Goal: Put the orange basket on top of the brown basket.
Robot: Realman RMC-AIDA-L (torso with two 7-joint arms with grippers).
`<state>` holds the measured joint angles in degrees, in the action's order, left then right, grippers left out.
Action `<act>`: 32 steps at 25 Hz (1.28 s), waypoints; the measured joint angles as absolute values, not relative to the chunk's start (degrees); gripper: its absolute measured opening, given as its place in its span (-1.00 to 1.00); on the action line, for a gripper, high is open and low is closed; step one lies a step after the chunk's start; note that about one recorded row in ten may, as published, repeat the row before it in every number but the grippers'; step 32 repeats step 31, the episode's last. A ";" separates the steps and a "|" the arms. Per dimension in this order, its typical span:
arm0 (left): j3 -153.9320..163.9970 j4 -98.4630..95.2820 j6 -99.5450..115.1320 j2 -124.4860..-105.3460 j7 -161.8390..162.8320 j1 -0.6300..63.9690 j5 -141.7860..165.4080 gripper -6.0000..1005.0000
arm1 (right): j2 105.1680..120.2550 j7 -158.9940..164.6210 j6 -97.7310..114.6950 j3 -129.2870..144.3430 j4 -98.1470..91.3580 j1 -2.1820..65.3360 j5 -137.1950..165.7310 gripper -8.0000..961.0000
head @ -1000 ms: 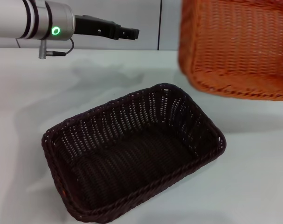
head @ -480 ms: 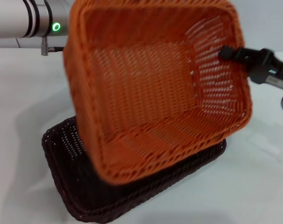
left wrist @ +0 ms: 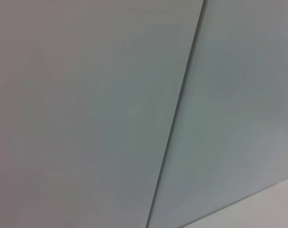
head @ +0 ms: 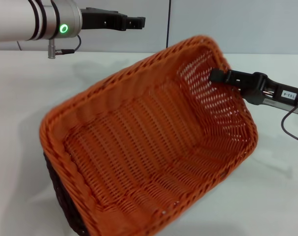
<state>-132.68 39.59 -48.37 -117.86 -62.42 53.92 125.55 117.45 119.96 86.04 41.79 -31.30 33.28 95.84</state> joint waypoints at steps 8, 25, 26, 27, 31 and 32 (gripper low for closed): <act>-132.64 39.76 -47.79 -117.84 -62.61 53.55 124.72 0.71 | 115.16 120.47 83.36 41.37 -31.13 32.37 95.84 0.12; -132.69 34.55 -49.04 -118.62 -101.64 38.98 74.18 0.71 | 115.25 60.85 64.99 14.21 -30.45 28.65 78.16 0.74; -132.73 33.26 -50.46 -118.62 -104.68 38.31 70.77 0.71 | 115.67 54.63 64.94 13.72 -28.88 28.54 72.06 0.74; -132.95 31.21 -52.84 -118.59 -109.05 37.39 66.46 0.72 | 115.92 49.38 65.03 13.53 -27.49 28.51 67.45 0.74; -134.02 26.01 -60.26 -118.60 -120.17 34.54 54.65 0.72 | 115.87 35.32 65.86 13.91 -22.03 29.16 53.42 0.74; -134.02 26.01 -60.26 -118.60 -120.17 34.54 54.65 0.72 | 115.87 35.32 65.86 13.91 -22.03 29.16 53.42 0.74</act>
